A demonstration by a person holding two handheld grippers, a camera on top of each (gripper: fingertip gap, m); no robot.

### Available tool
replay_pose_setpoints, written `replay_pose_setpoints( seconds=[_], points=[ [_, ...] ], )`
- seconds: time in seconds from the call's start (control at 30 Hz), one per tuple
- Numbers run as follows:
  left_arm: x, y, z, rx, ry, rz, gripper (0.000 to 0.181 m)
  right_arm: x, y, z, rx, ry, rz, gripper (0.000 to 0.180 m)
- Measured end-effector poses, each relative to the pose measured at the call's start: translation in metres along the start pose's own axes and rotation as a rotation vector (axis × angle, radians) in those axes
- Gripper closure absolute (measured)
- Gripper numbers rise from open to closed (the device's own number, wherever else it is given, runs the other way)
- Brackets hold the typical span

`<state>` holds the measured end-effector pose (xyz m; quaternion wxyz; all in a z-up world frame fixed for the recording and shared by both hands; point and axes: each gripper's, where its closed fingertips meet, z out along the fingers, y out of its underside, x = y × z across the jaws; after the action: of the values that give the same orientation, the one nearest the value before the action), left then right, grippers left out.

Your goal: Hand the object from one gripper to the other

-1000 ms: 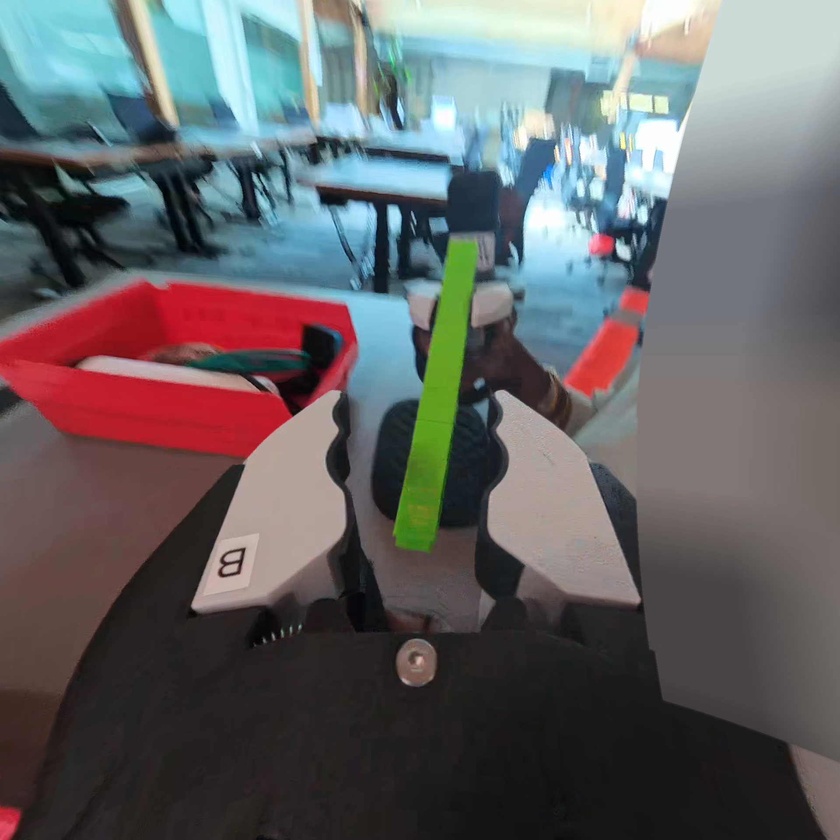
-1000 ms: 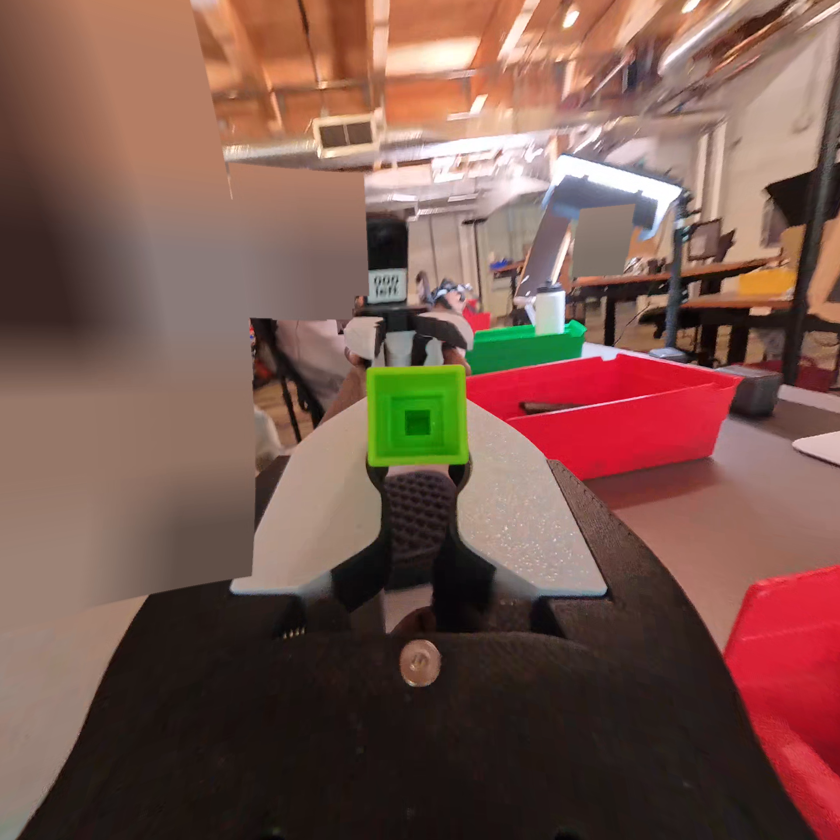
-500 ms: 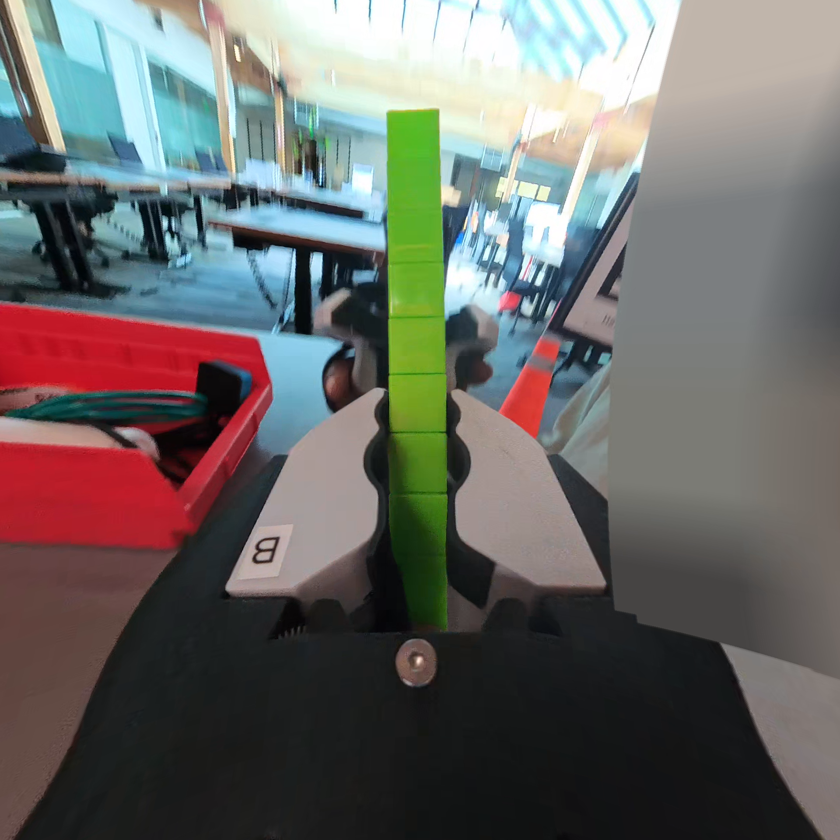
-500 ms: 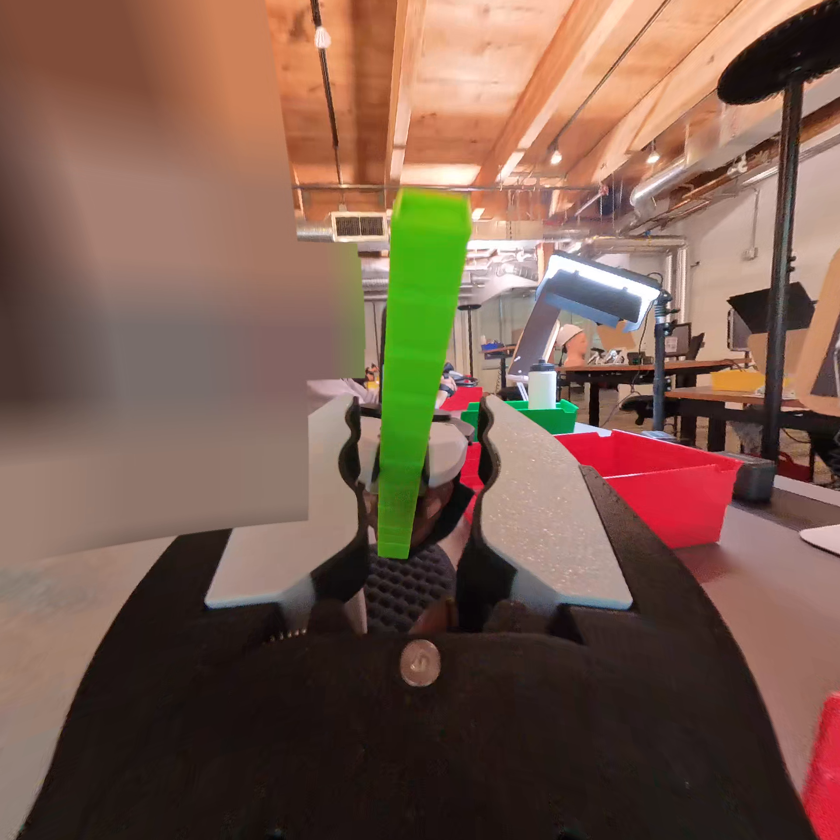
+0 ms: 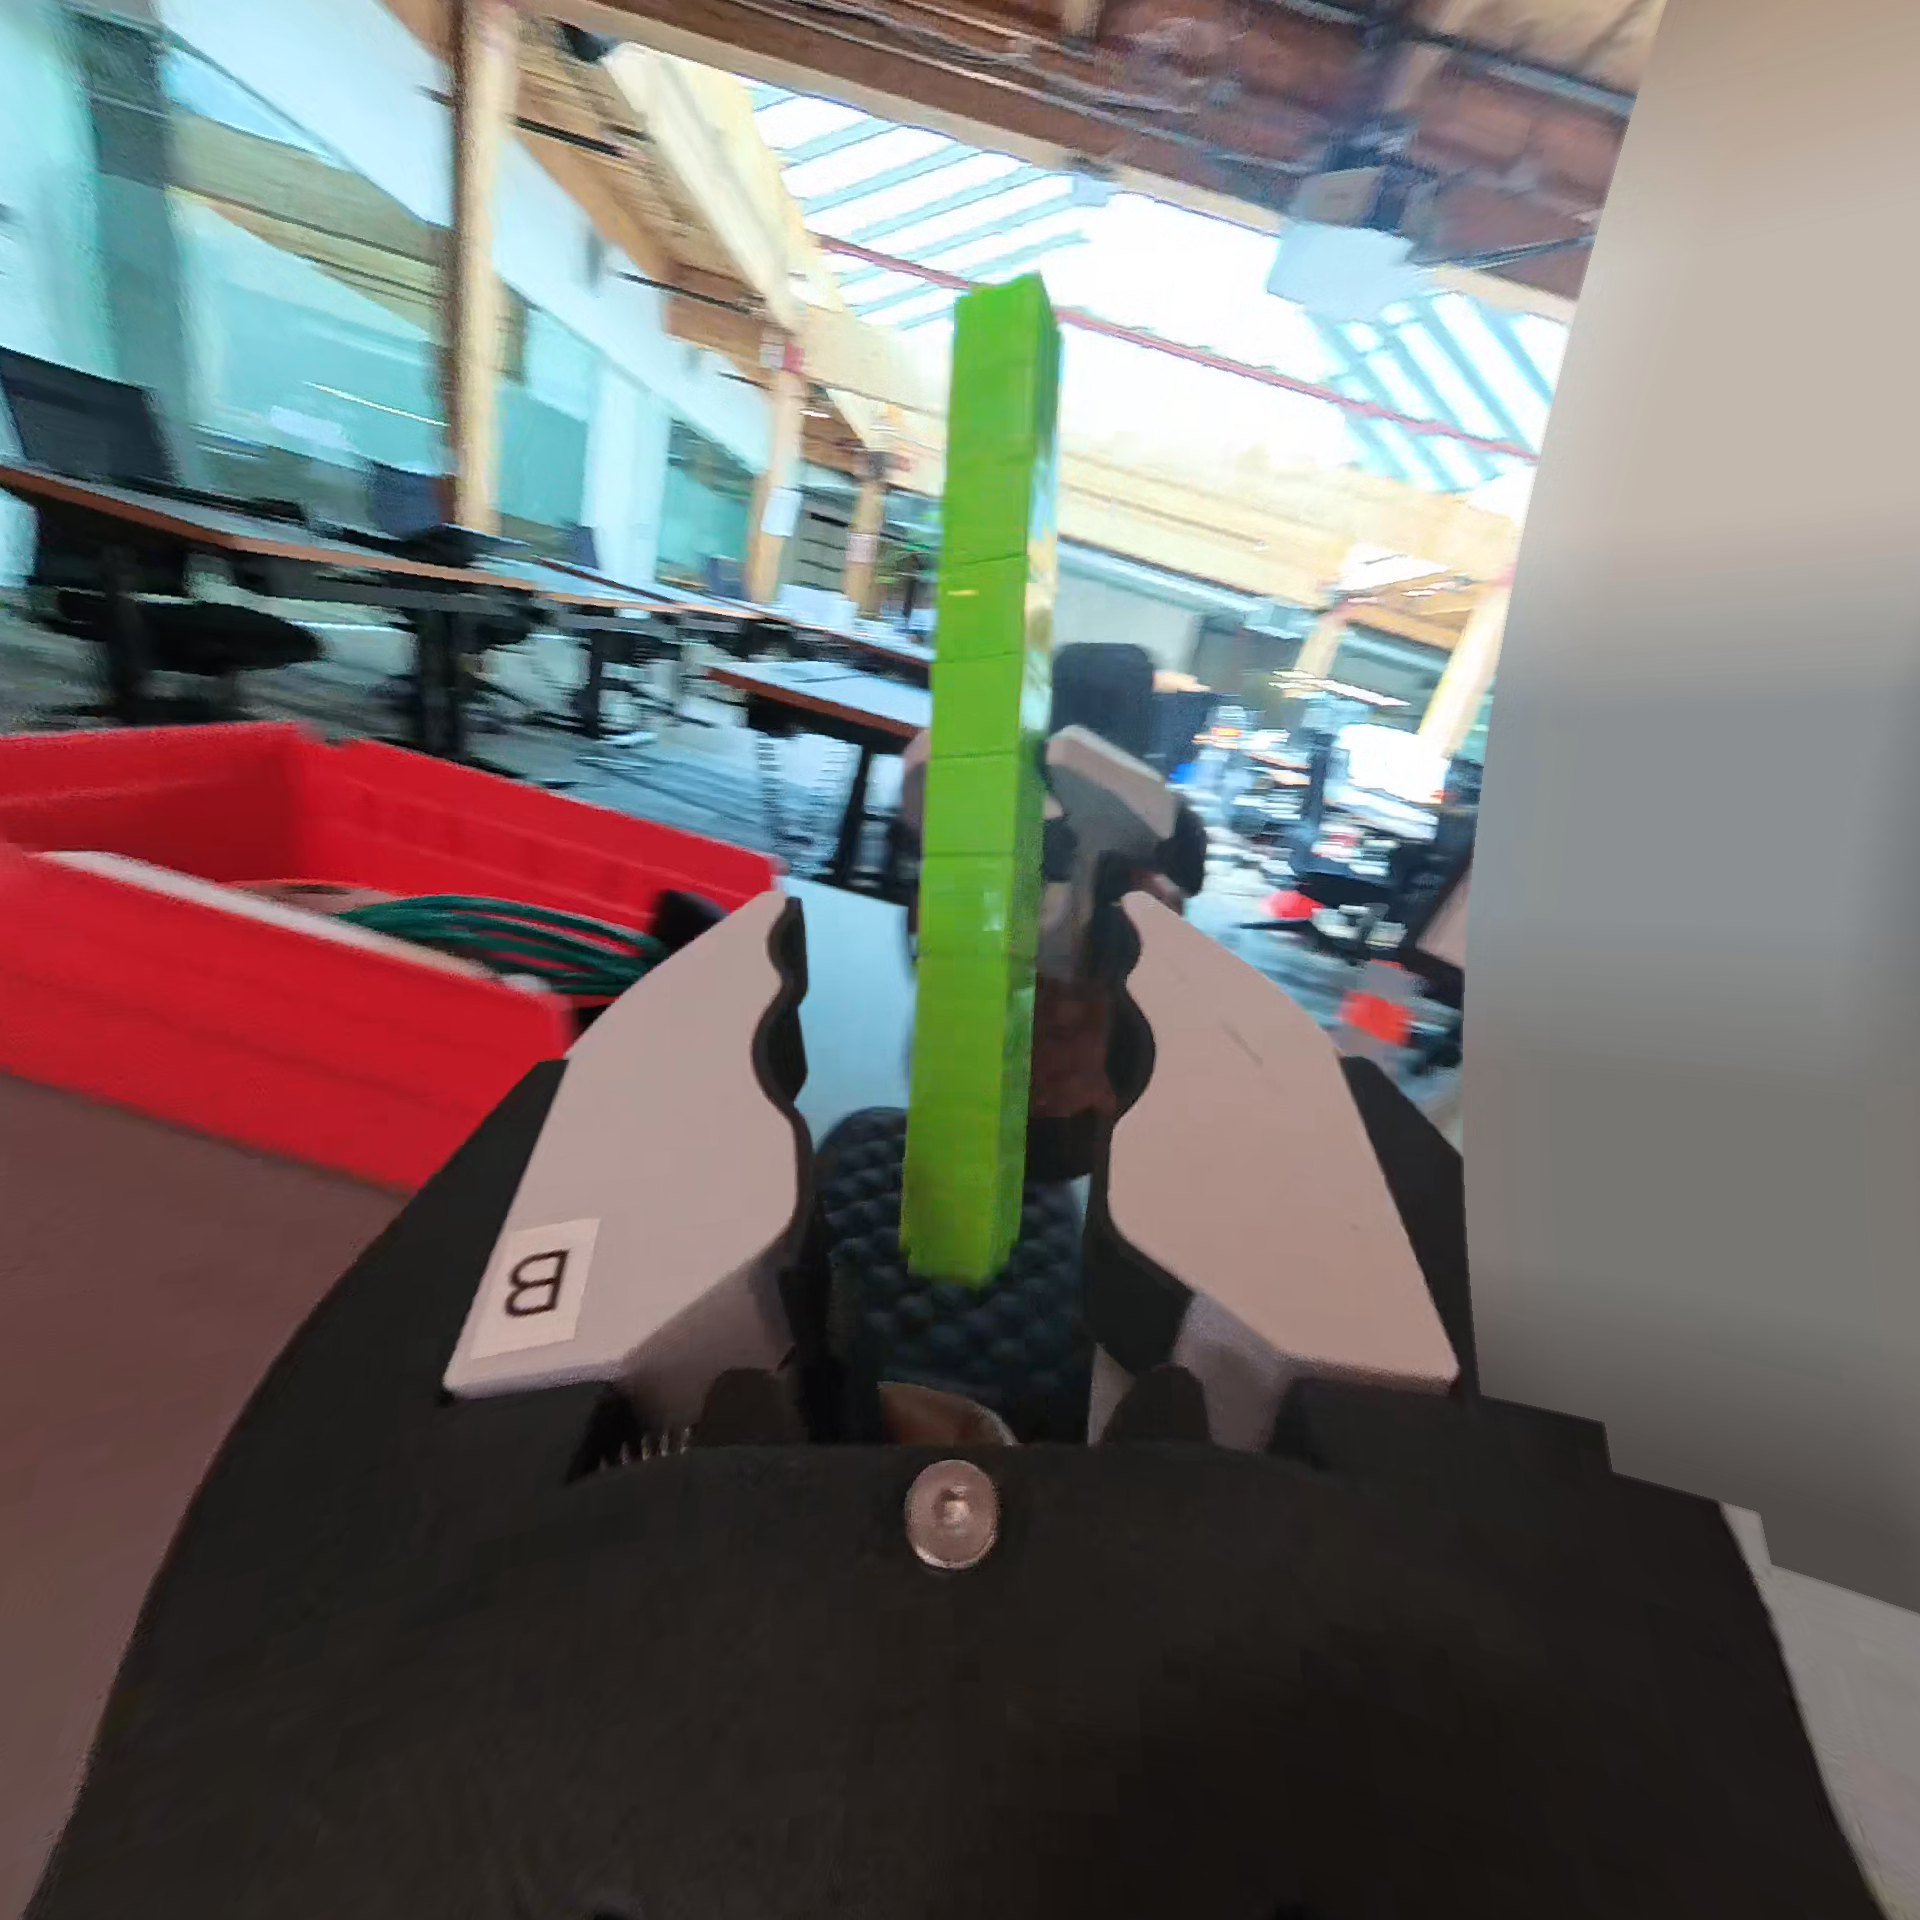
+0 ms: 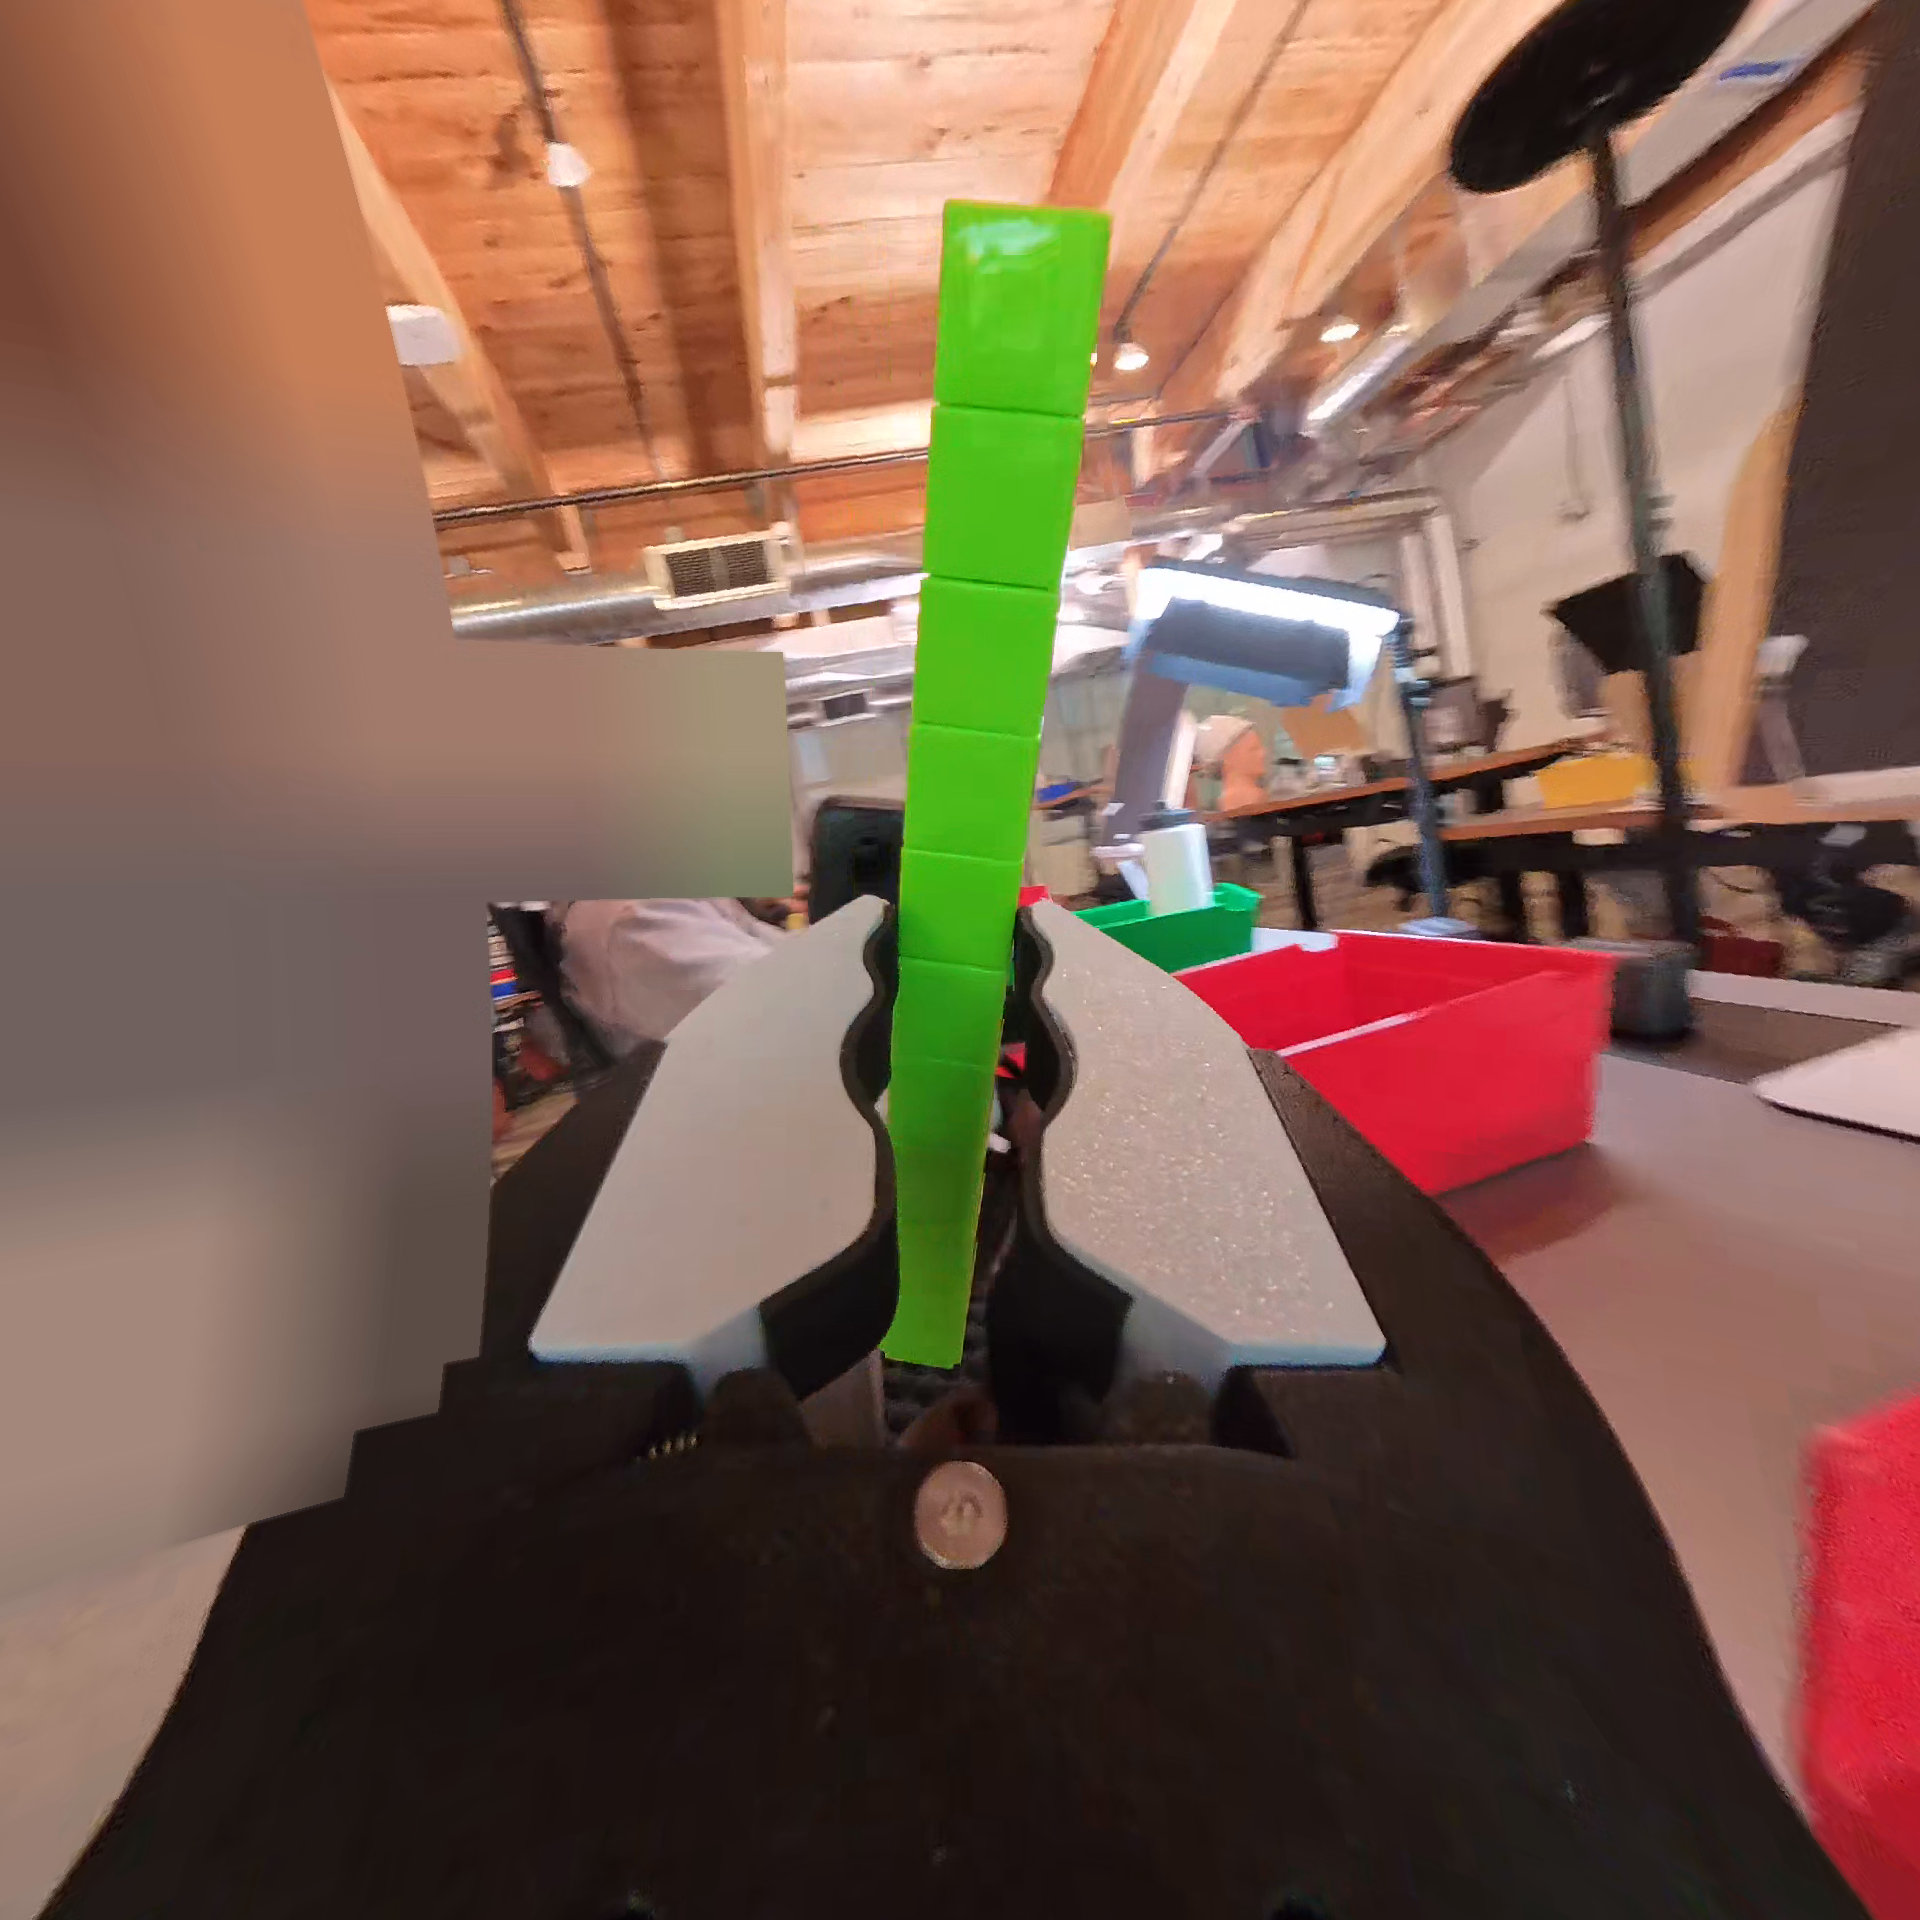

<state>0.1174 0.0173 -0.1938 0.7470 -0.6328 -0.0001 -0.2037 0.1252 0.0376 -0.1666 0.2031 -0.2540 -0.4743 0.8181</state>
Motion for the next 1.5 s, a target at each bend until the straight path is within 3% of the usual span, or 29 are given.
replay_pose_setpoints(
  seconds=[0.03,0.2,0.37,0.5,0.63,0.7,0.83,0.93,1.07,1.3,1.5],
  points=[
    [-0.011,-0.005,-0.008,0.000,-0.091,0.036,0.123,0.011,-0.006,-0.005,-0.005,0.066,-0.016,0.159],
    [-0.057,-0.020,-0.061,-0.140,-0.515,0.192,0.118,0.069,-0.042,-0.041,-0.055,0.431,-0.186,0.158],
    [-0.059,-0.036,-0.092,-0.132,-0.591,0.217,0.095,0.122,-0.083,-0.078,-0.117,0.741,-0.309,0.158],
    [-0.062,-0.041,-0.104,-0.111,-0.615,0.187,0.081,0.175,-0.089,-0.097,-0.340,0.943,-0.318,0.159],
    [-0.063,-0.047,-0.111,-0.077,-0.618,0.176,0.079,0.227,-0.079,-0.109,-0.577,1.074,-0.305,0.159],
    [-0.063,-0.053,-0.114,-0.035,-0.619,0.169,0.079,0.248,-0.070,-0.113,-0.656,1.104,-0.267,0.159],
    [-0.068,-0.064,-0.124,0.034,-0.675,0.194,0.057,0.281,-0.048,-0.122,-0.784,1.142,-0.154,0.159],
    [-0.071,-0.074,-0.132,0.094,-0.734,0.278,0.057,0.297,-0.030,-0.132,-0.901,1.177,-0.109,0.159],
    [-0.063,-0.084,-0.134,0.179,-0.681,0.276,0.065,0.308,-0.008,-0.140,-1.021,1.196,-0.047,0.159],
    [-0.066,-0.081,-0.141,0.152,-0.679,0.254,0.065,0.315,0.022,-0.157,-1.182,1.195,0.035,0.159],
    [-0.067,-0.081,-0.146,0.153,-0.684,0.255,0.068,0.317,0.026,-0.158,-1.165,1.184,0.034,0.153]
  ],
)
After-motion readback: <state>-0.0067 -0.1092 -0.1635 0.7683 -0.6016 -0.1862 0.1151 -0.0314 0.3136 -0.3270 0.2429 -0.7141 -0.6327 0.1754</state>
